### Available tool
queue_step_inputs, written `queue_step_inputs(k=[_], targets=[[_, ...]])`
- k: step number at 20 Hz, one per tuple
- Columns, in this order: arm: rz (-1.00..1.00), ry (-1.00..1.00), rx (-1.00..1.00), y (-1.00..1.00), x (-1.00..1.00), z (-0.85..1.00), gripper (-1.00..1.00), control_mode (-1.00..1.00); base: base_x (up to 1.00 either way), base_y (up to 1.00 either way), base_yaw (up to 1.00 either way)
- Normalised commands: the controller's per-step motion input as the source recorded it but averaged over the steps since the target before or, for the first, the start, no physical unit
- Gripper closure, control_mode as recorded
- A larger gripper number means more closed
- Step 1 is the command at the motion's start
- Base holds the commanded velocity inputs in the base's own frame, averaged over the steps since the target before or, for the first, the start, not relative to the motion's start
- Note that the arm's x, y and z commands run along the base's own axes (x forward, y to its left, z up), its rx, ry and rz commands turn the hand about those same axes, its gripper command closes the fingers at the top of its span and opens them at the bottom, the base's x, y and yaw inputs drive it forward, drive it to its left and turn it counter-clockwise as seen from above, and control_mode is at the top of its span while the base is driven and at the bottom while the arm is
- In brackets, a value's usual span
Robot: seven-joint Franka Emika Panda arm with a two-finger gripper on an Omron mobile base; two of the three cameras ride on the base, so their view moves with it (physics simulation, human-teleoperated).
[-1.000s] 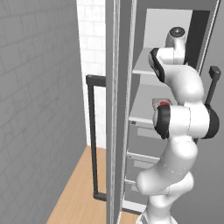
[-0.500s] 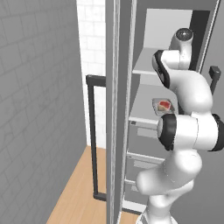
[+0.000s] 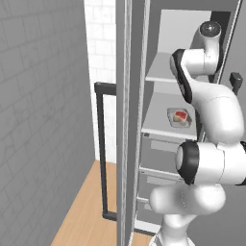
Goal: Take the meat container that has the steak and place it on the second highest rack of the freezer. Then take the vegetable container that has the tomato and avocado and place it on the highest rack of the freezer.
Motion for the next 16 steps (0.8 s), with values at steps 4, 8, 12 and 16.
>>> queue_step_inputs(k=[4,8,12,16], targets=[[0.07,0.00,-0.02,0.09,-0.95,0.09,-1.00,-1.00,0.00,0.00,0.00],[0.11,0.01,-0.04,0.33,-0.88,-0.04,-1.00,-1.00,0.00,0.00,0.00],[0.12,0.00,-0.01,0.12,-0.97,0.00,-1.00,-1.00,0.00,0.00,0.00],[0.11,0.01,-0.03,0.04,-1.00,-0.04,-1.00,-1.00,0.00,0.00,0.00]])
